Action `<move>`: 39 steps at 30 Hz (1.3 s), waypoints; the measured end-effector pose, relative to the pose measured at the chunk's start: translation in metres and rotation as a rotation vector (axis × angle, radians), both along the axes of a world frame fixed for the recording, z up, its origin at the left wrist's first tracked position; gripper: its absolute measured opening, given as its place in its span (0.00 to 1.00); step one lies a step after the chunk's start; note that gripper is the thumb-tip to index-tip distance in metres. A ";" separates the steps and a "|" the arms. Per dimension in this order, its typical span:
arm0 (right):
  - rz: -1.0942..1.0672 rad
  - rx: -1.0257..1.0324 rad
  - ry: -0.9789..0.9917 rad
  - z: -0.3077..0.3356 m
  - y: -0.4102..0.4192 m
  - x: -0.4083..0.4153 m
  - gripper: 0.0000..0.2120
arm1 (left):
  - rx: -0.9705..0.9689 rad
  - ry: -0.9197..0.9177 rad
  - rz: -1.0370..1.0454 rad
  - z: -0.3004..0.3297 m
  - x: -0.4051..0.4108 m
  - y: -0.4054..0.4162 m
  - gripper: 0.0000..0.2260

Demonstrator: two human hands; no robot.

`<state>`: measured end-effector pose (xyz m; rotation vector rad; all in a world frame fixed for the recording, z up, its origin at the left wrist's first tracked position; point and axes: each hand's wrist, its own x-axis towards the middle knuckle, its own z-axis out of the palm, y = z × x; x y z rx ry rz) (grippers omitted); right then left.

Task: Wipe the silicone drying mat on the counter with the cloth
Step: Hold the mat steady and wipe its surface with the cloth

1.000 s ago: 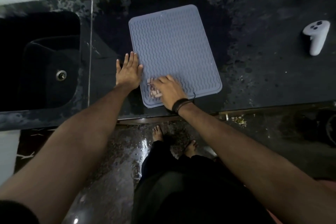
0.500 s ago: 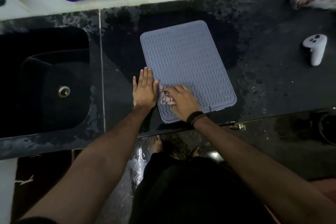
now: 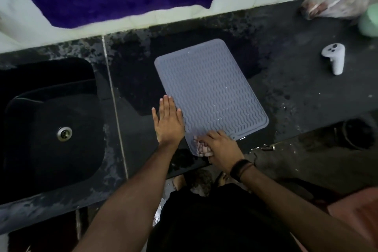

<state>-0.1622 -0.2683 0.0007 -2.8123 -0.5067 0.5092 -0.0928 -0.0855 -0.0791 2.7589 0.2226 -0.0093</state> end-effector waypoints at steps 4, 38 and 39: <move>-0.011 0.079 -0.057 0.001 0.028 0.027 0.30 | 0.012 -0.001 0.010 -0.002 0.002 0.000 0.24; -0.006 0.073 -0.112 0.006 -0.002 0.039 0.31 | 0.040 0.057 0.091 0.007 0.001 -0.013 0.25; 0.016 0.070 -0.097 0.004 0.005 0.042 0.29 | 0.041 0.059 0.095 0.007 0.001 -0.013 0.25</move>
